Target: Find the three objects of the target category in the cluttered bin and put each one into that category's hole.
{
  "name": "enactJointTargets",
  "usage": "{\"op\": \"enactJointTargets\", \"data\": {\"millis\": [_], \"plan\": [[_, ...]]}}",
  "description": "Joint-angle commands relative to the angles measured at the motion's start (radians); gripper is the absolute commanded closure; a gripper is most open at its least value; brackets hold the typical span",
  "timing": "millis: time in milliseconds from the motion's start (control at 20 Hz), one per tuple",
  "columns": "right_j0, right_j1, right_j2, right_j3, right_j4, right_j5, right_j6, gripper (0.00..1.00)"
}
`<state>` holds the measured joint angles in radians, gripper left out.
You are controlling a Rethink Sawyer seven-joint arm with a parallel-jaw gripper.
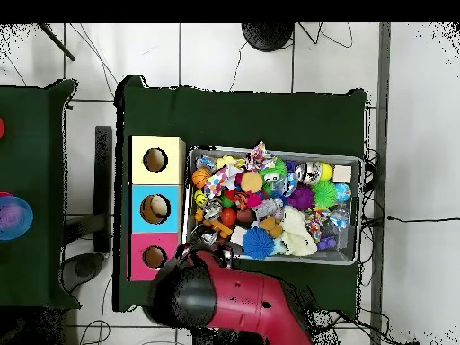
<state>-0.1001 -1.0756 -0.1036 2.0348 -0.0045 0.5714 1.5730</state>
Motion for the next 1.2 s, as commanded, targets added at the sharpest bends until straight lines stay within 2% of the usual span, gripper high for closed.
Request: {"op": "enactJointTargets", "data": {"millis": [50,150,250,400,650,850,1050,1200], "plan": [[-0.127,0.129,0.001,-0.113,-0.017,0.011,0.111,0.00],[-0.165,0.148,0.018,-0.112,-0.009,-0.049,0.106,0.00],[-0.189,0.176,0.029,-0.129,-0.005,-0.051,0.108,0.00],[-0.177,0.224,-0.003,-0.195,-0.030,0.003,0.142,0.00],[-0.176,0.286,-0.003,-0.257,-0.048,-0.018,0.132,0.00],[-0.154,0.336,-0.009,-0.223,-0.022,-0.110,0.187,0.00],[-0.150,0.392,0.022,-0.180,0.004,-0.258,0.220,0.00],[-0.143,0.435,0.020,-0.195,-0.009,-0.296,0.199,0.00]]}}
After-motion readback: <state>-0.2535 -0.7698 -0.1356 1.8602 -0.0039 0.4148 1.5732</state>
